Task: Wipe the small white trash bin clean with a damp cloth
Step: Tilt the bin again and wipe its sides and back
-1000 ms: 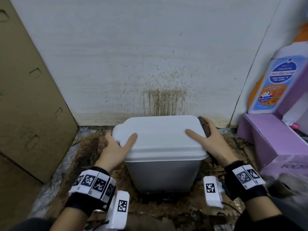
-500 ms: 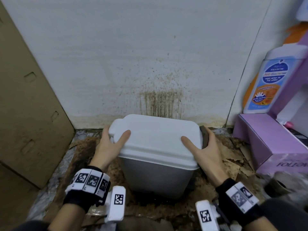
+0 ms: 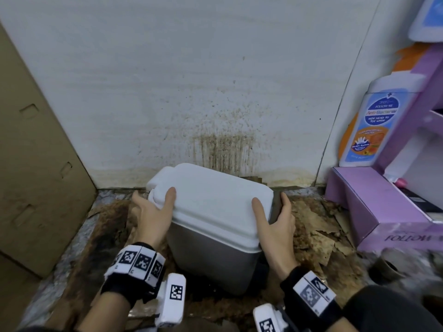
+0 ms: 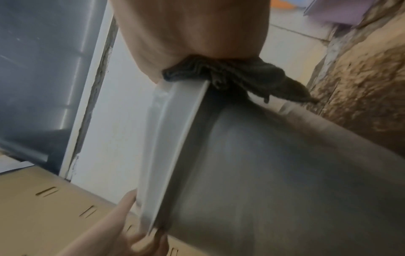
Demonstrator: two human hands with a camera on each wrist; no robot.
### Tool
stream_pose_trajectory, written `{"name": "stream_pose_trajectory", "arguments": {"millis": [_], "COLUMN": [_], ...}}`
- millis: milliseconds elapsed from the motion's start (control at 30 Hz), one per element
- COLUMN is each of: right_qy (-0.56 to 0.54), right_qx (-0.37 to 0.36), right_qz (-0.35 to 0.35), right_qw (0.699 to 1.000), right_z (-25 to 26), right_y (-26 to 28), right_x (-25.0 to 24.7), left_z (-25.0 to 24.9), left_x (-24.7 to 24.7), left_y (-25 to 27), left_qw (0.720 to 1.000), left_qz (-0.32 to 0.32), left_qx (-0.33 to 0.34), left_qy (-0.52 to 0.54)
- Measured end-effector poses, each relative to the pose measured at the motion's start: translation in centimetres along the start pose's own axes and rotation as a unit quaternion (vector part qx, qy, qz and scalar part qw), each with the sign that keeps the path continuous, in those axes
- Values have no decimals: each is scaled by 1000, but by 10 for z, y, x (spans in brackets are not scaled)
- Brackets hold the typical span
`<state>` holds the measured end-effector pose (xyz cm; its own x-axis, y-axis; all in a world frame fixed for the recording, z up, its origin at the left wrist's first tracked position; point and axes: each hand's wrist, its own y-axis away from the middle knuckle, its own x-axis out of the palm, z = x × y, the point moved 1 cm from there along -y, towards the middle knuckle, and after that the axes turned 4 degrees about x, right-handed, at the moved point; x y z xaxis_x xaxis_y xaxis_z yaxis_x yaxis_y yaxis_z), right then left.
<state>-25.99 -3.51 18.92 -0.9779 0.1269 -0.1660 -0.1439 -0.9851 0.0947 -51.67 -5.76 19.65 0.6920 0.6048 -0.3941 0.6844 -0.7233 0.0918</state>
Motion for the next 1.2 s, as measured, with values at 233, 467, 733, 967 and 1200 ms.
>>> {"name": "stream_pose_trajectory", "arguments": {"millis": [233, 467, 733, 967, 1200], "right_qy": [-29, 21, 16, -12, -50], "right_qx": [-7, -37, -43, -77, -45], "right_qz": [125, 237, 254, 162, -18], "right_qw": [992, 971, 966, 984, 998], "right_z": [3, 25, 32, 20, 9], "right_y": [-58, -83, -79, -45, 17], "right_x": [-15, -24, -25, -25, -10], "left_z": [-7, 12, 11, -4, -19], "left_x": [21, 45, 48, 31, 22], "left_y": [49, 75, 80, 75, 38], "left_qw": [980, 946, 964, 959, 958], "left_qz": [43, 117, 79, 102, 196], "left_qx": [-24, -39, 5, 71, 101], "left_qy": [195, 299, 255, 254, 181]}}
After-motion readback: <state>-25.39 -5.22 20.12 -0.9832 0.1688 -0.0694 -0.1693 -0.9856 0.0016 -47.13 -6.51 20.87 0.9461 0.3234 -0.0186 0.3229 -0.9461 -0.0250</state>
